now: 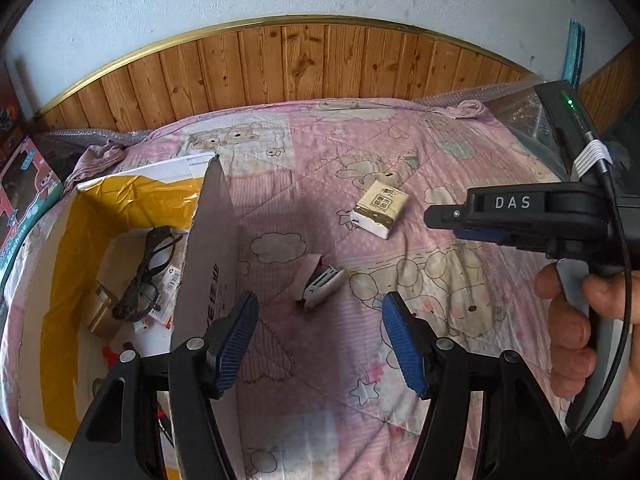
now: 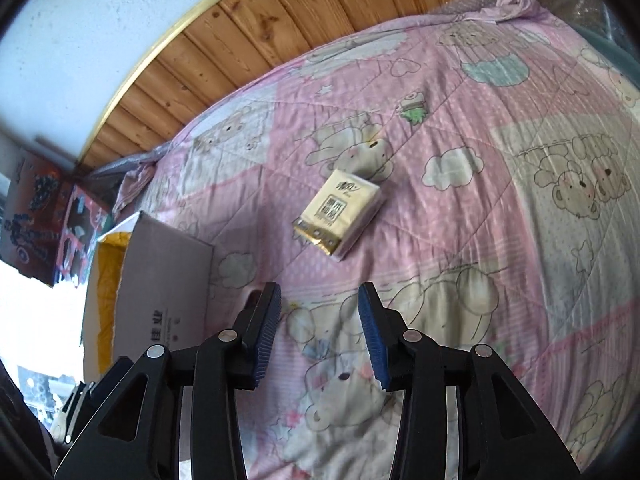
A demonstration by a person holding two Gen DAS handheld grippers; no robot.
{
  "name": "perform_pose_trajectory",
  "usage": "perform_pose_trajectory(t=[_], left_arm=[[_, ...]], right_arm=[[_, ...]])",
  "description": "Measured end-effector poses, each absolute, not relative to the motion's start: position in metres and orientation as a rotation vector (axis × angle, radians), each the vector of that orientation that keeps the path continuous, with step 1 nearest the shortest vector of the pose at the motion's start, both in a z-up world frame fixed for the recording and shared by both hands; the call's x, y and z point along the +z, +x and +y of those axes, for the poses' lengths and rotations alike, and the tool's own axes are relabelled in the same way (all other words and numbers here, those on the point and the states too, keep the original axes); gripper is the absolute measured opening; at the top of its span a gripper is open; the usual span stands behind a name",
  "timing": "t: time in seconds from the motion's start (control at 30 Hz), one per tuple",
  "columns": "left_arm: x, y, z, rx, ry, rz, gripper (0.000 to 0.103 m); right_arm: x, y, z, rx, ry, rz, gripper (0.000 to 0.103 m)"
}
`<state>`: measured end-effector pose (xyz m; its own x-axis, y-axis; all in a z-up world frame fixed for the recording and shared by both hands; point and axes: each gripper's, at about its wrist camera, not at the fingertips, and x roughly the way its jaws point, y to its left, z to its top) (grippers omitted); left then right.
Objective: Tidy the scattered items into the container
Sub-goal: 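Move the right tool to the tissue pack while the left tool approaches the pink stapler, then grasp the tissue pack with the right tool while the left tool grasps the pink stapler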
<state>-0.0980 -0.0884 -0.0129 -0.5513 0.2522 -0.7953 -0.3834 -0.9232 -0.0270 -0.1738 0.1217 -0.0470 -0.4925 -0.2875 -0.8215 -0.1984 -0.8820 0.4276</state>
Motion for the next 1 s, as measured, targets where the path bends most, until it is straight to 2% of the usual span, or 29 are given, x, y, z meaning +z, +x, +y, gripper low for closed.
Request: perform_pose_trajectory(t=[0.13,0.37,0.53,0.6,0.67,0.7,0.83,0.93,1.0], left_arm=[[-0.046,-0.132,-0.083,2.551,-1.295,0.243,0.066],[-0.102,-0.159,-0.065,2.552,-1.355,0.375,0.066],[-0.113,-0.152,-0.069,2.476,-1.325,0.185,0.065],[-0.131,-0.146,-0.062,2.375,-1.432,0.211,0.062],[-0.13,-0.131,-0.059,2.395,-1.344,0.284,0.063],[-0.127,-0.126,-0.063,2.39,-1.337,0.258,0.063],[-0.104,-0.122,-0.092,2.433,-1.267,0.013,0.064],[-0.099,-0.137,-0.1,2.546,-1.239,-0.081,0.064],[-0.107,-0.148,-0.086,2.61,-1.243,0.018,0.064]], right_arm=[[-0.059,-0.184,0.126,-2.518,1.596,-0.788,0.043],[-0.062,-0.192,0.127,-2.499,1.606,-0.718,0.043],[-0.063,-0.195,0.127,-2.471,1.618,-0.72,0.043],[-0.062,-0.195,0.127,-2.457,1.616,-0.735,0.043],[-0.061,-0.195,0.127,-2.455,1.608,-0.74,0.043],[-0.061,-0.195,0.127,-2.456,1.606,-0.743,0.043],[-0.062,-0.195,0.127,-2.449,1.609,-0.764,0.043],[-0.064,-0.195,0.124,-2.436,1.611,-0.766,0.043],[-0.064,-0.195,0.123,-2.43,1.613,-0.768,0.043]])
